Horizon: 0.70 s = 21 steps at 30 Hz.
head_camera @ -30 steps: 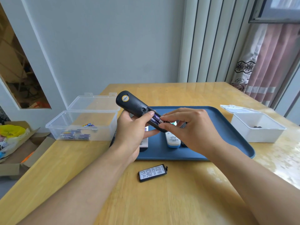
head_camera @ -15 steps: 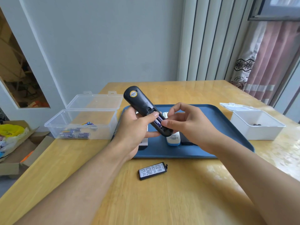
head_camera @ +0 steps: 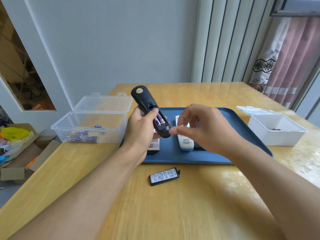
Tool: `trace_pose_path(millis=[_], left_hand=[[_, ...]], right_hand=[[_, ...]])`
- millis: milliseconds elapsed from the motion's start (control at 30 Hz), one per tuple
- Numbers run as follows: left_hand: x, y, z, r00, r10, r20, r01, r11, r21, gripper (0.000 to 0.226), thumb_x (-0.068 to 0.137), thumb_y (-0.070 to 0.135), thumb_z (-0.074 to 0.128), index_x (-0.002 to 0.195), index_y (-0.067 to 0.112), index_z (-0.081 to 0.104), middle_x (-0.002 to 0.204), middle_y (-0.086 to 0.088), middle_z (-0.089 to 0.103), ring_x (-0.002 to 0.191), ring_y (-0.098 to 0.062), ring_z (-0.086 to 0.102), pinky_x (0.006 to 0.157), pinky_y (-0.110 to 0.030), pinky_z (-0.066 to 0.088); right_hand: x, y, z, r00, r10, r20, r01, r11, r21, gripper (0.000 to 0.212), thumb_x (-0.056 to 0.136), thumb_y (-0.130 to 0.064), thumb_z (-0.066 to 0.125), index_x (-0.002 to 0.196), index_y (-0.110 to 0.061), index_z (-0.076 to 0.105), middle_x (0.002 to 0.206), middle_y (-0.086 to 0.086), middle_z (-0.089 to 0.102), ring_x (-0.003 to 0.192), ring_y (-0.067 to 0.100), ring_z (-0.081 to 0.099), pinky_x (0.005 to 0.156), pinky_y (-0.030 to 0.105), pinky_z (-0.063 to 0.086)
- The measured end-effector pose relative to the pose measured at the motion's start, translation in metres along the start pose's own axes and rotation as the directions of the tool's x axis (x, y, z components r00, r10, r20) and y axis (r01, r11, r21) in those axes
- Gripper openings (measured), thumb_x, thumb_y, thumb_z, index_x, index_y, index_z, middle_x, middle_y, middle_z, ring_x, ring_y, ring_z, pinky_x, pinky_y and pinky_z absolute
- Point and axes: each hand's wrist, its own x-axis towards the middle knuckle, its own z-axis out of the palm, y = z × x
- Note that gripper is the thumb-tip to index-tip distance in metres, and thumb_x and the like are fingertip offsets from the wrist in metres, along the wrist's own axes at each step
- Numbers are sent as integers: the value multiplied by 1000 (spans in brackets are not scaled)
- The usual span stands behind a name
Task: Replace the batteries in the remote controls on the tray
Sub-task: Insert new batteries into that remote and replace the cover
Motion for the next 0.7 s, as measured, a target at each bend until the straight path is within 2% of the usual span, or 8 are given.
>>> trace_pose_path(millis=[67, 167, 233, 333, 467, 567, 633, 700], left_hand=[[-1, 3, -1, 1000, -26, -8, 26, 998, -62, 16, 104, 18, 52, 114, 8, 59, 89, -14, 69, 71, -25, 74, 51, -34, 57], [-4, 5, 1, 999, -37, 26, 39, 995, -87, 19, 105, 21, 52, 120, 10, 57, 93, -14, 69, 69, -26, 75, 48, -34, 57], [-5, 6, 1, 997, -28, 67, 33, 996, -81, 21, 105, 22, 52, 123, 12, 56, 92, -11, 70, 72, -29, 76, 51, -38, 59], [-7, 7, 3, 993, -29, 114, 38, 997, -71, 24, 106, 25, 50, 127, 13, 54, 89, -5, 73, 75, -31, 76, 50, -39, 59], [-8, 8, 4, 992, -26, 123, 34, 997, -62, 26, 106, 28, 49, 127, 14, 53, 90, -4, 73, 74, -31, 76, 46, -36, 57], [-6, 9, 1, 997, -6, 76, 12, 997, -72, 24, 104, 27, 53, 124, 15, 55, 93, -8, 72, 73, -28, 76, 43, -29, 52], [-5, 10, -1, 997, -19, 73, 27, 995, -98, 21, 102, 23, 56, 122, 14, 56, 94, -10, 71, 71, -26, 76, 45, -29, 52], [-5, 10, -1, 996, -32, 85, 41, 993, -112, 20, 101, 17, 57, 121, 12, 56, 93, -9, 71, 65, -23, 74, 47, -31, 54]], right_hand=[[-5, -12, -4, 972, -41, 230, 64, 994, -92, 26, 67, -54, 85, 73, -32, 72, 66, -18, 60, 58, 5, 50, 52, 16, 37], [-11, -22, 0, 865, -4, 502, 164, 948, -274, 32, 66, -63, 81, 90, -42, 75, 62, -20, 57, 59, 1, 51, 52, 19, 32], [-13, -26, 5, 819, 54, 571, 230, 881, -414, 41, 69, -68, 76, 103, -46, 72, 65, -18, 57, 66, -2, 51, 55, 23, 31], [-15, -28, 9, 791, 102, 603, 229, 865, -447, 40, 71, -65, 76, 104, -43, 70, 69, -14, 57, 70, 2, 53, 55, 25, 33], [-15, -22, 4, 773, 56, 632, 155, 949, -273, 27, 72, -52, 83, 86, -33, 71, 77, -10, 65, 66, 6, 57, 58, 25, 44], [-13, -18, -6, 756, 7, 654, 26, 999, -40, 21, 77, -36, 83, 80, -25, 65, 85, 0, 72, 76, 20, 67, 76, 44, 57], [-11, -16, -12, 778, -68, 624, -63, 981, 185, 18, 83, -16, 79, 79, -17, 62, 90, 4, 76, 78, 30, 72, 65, 46, 58], [-8, -14, -16, 820, -106, 563, -138, 917, 373, 17, 85, -4, 76, 81, -12, 61, 85, 5, 76, 70, 25, 73, 46, 29, 48]])
